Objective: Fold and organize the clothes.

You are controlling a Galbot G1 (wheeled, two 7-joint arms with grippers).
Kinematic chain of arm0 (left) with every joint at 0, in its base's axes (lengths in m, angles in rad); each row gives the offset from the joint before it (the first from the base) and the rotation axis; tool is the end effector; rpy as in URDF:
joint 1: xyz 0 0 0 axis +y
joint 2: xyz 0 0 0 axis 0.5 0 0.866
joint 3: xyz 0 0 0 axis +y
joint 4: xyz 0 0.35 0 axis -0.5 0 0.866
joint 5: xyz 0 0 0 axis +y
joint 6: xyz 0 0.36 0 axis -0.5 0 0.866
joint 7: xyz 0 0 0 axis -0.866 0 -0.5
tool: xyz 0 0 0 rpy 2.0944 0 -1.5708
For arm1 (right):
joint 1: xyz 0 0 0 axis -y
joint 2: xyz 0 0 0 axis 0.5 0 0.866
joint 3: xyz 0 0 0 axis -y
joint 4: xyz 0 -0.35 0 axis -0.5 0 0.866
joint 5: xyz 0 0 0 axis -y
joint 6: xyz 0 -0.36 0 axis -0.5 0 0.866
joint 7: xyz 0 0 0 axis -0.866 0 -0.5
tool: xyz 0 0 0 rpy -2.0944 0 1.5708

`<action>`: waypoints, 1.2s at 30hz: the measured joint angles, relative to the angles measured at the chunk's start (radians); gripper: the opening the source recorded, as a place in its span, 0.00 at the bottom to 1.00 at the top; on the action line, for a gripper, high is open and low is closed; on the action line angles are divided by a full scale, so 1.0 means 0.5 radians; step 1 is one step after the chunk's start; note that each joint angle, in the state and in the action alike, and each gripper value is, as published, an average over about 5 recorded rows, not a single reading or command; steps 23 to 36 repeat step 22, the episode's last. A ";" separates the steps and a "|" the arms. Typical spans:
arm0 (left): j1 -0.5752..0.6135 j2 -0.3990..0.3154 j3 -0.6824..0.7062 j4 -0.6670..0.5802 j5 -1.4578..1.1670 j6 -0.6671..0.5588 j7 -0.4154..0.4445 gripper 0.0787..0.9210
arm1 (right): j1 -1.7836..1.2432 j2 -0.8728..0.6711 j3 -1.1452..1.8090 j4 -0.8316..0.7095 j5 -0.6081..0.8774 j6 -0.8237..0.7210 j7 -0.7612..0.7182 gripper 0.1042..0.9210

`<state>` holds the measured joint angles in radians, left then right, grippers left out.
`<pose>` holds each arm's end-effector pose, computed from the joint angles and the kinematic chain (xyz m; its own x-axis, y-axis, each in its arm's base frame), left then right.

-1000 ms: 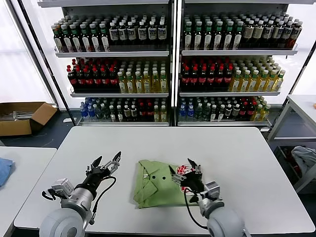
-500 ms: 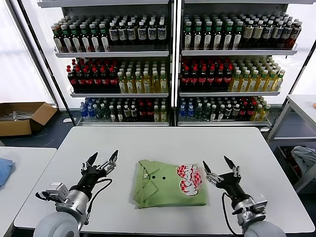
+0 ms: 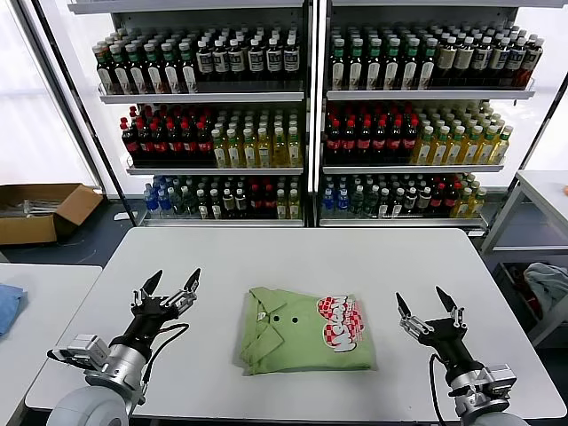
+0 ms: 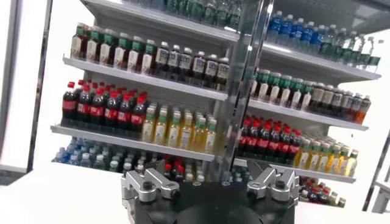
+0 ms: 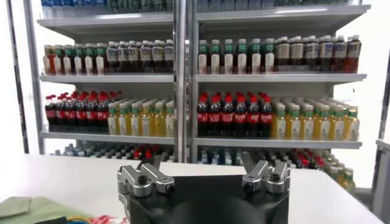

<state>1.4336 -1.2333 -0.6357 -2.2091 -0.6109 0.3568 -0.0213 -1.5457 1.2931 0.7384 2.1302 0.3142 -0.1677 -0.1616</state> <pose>0.2220 0.0754 -0.2168 -0.9787 0.1788 0.1013 0.1514 0.9607 -0.2326 0.1973 -0.1061 -0.2611 -0.9889 -0.1276 0.0757 -0.1294 0.9914 -0.0193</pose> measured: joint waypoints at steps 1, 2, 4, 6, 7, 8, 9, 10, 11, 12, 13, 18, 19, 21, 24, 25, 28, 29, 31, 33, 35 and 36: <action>0.002 -0.001 -0.009 0.004 0.003 -0.006 0.010 0.88 | -0.004 0.003 0.014 0.000 -0.002 0.006 -0.007 0.88; 0.004 -0.003 -0.016 0.008 0.006 -0.012 0.019 0.88 | -0.007 0.007 0.029 -0.001 -0.004 0.011 -0.013 0.88; 0.005 -0.006 -0.028 0.018 0.009 -0.022 0.037 0.88 | -0.014 0.015 0.058 -0.003 -0.007 0.019 -0.027 0.88; 0.005 -0.007 -0.037 0.028 0.010 -0.029 0.053 0.88 | -0.023 0.020 0.089 -0.003 -0.005 0.023 -0.036 0.88; 0.004 -0.007 -0.040 0.033 0.010 -0.032 0.060 0.88 | -0.027 0.021 0.104 -0.003 -0.003 0.023 -0.039 0.88; 0.004 -0.007 -0.044 0.036 0.011 -0.034 0.066 0.88 | -0.031 0.022 0.120 -0.003 -0.002 0.023 -0.041 0.88; 0.004 -0.007 -0.048 0.039 0.011 -0.035 0.072 0.88 | -0.034 0.022 0.134 -0.003 0.000 0.023 -0.042 0.88; 0.004 -0.007 -0.051 0.041 0.012 -0.037 0.077 0.88 | -0.036 0.022 0.148 -0.003 0.001 0.023 -0.043 0.88; 0.005 -0.007 -0.053 0.043 0.012 -0.038 0.082 0.88 | -0.038 0.023 0.161 -0.004 0.002 0.023 -0.043 0.88; 0.005 -0.008 -0.055 0.044 0.013 -0.039 0.086 0.88 | -0.040 0.025 0.174 -0.005 0.003 0.023 -0.045 0.88; 0.006 -0.009 -0.057 0.044 0.014 -0.040 0.089 0.88 | -0.042 0.027 0.186 -0.005 0.005 0.023 -0.046 0.88; 0.008 -0.019 -0.059 0.045 0.020 -0.044 0.104 0.88 | -0.051 0.044 0.230 -0.002 0.009 0.024 -0.056 0.88; 0.007 -0.022 -0.060 0.046 0.022 -0.045 0.107 0.88 | -0.054 0.048 0.234 -0.001 0.009 0.024 -0.057 0.88; 0.006 -0.026 -0.061 0.047 0.024 -0.046 0.112 0.88 | -0.058 0.054 0.240 0.002 0.009 0.025 -0.061 0.88; 0.005 -0.028 -0.062 0.047 0.024 -0.047 0.114 0.88 | -0.059 0.055 0.241 0.002 0.009 0.026 -0.062 0.88; 0.005 -0.028 -0.062 0.047 0.024 -0.047 0.114 0.88 | -0.059 0.055 0.241 0.002 0.009 0.026 -0.062 0.88; 0.005 -0.028 -0.062 0.047 0.024 -0.047 0.114 0.88 | -0.059 0.055 0.241 0.002 0.009 0.026 -0.062 0.88; 0.005 -0.028 -0.062 0.047 0.024 -0.047 0.114 0.88 | -0.059 0.055 0.241 0.002 0.009 0.026 -0.062 0.88; 0.005 -0.028 -0.062 0.047 0.024 -0.047 0.114 0.88 | -0.059 0.055 0.241 0.002 0.009 0.026 -0.062 0.88; 0.005 -0.028 -0.062 0.047 0.024 -0.047 0.114 0.88 | -0.059 0.055 0.241 0.002 0.009 0.026 -0.062 0.88; 0.005 -0.028 -0.062 0.047 0.024 -0.047 0.114 0.88 | -0.059 0.055 0.241 0.002 0.009 0.026 -0.062 0.88; 0.005 -0.028 -0.062 0.047 0.024 -0.047 0.114 0.88 | -0.059 0.055 0.241 0.002 0.009 0.026 -0.062 0.88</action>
